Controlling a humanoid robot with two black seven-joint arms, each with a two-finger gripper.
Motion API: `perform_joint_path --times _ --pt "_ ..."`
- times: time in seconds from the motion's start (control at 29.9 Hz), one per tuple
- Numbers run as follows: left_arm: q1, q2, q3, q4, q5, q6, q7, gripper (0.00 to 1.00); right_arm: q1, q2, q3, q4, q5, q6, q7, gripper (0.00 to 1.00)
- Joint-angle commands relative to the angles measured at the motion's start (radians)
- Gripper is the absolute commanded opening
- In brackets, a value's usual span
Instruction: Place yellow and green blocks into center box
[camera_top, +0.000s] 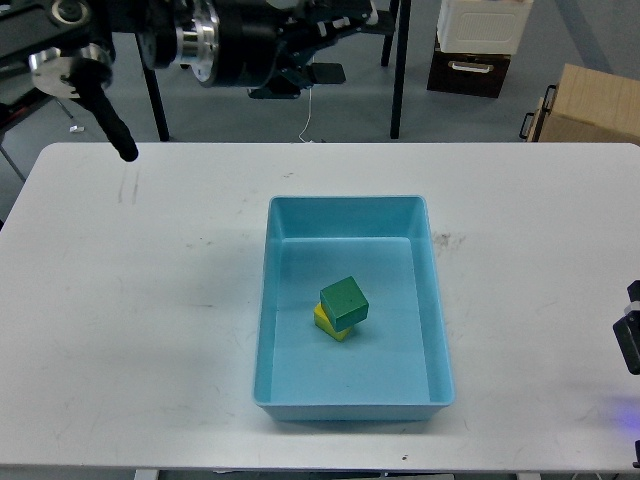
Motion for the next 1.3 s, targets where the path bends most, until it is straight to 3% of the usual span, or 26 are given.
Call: perform_joint_path --times 0.0,0.13,0.23,0.47,0.6,0.8,1.04,1.27 --pt "0.100 0.093 -0.146 0.048 -0.004 0.000 -0.030 0.93 0.009 0.001 -0.008 0.000 0.000 0.000 0.000 1.00" --pt "0.281 0.115 -0.389 0.146 -0.019 0.000 -0.125 0.93 0.030 0.002 -0.008 -0.001 -0.018 0.000 0.001 1.00" --pt "0.479 0.115 -0.629 0.152 -0.059 0.000 -0.194 0.93 0.076 0.002 -0.004 -0.032 -0.090 0.000 0.003 1.00" --pt "0.986 -0.035 -1.309 0.140 -0.137 0.000 -0.189 0.99 0.151 0.025 -0.010 -0.044 -0.131 -0.001 0.008 1.00" --pt "1.259 -0.113 -1.523 -0.027 -0.237 0.000 -0.165 0.99 0.150 0.064 -0.019 -0.044 -0.135 0.003 0.008 1.00" --pt "1.620 -0.276 -1.695 -0.248 -0.312 0.000 -0.120 0.99 0.125 0.064 -0.059 -0.046 -0.137 0.009 0.009 1.00" --pt "1.933 -0.364 -1.653 -0.475 -0.475 0.000 0.053 1.00 0.084 0.051 -0.068 -0.005 -0.140 0.011 0.009 1.00" --pt "2.026 -0.420 -1.469 -0.498 -0.498 0.000 0.055 1.00 0.007 0.001 -0.117 0.031 -0.137 0.035 0.017 1.00"
